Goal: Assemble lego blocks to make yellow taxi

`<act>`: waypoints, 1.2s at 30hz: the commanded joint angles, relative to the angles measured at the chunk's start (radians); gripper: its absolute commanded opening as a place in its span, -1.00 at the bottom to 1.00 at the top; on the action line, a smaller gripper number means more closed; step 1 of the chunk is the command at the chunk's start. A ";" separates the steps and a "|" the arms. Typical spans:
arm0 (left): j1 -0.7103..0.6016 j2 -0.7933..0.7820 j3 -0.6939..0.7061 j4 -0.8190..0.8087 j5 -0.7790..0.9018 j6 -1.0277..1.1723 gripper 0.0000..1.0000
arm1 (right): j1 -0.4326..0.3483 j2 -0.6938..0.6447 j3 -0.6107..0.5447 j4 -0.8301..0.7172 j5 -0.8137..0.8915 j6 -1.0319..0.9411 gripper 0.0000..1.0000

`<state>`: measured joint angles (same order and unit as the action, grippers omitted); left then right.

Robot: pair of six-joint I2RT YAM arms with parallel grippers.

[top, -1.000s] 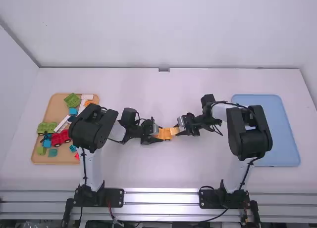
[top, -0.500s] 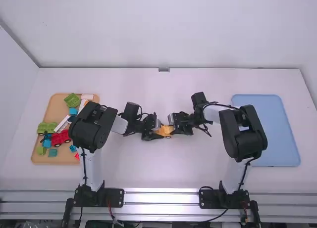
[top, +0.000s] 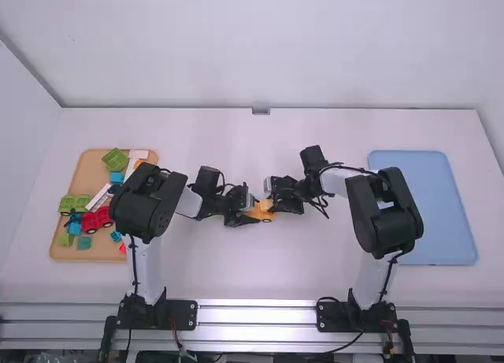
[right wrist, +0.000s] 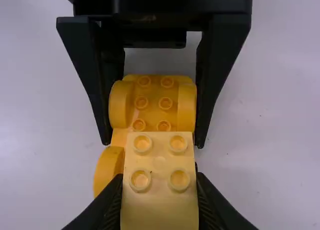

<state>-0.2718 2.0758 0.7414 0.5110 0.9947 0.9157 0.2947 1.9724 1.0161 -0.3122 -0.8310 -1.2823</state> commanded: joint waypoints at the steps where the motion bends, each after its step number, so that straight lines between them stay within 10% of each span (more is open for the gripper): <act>1: -0.003 0.017 0.005 0.004 0.020 -0.028 -0.40 | 0.008 -0.030 0.005 -0.007 0.028 0.022 -0.67; 36: -0.005 0.017 -0.027 0.054 0.010 -0.063 -0.40 | 0.022 -0.030 0.004 0.023 0.038 0.037 -0.66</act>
<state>-0.2722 2.0758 0.7261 0.5720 0.9535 0.8345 0.3096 1.9724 1.0157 -0.2943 -0.8013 -1.2385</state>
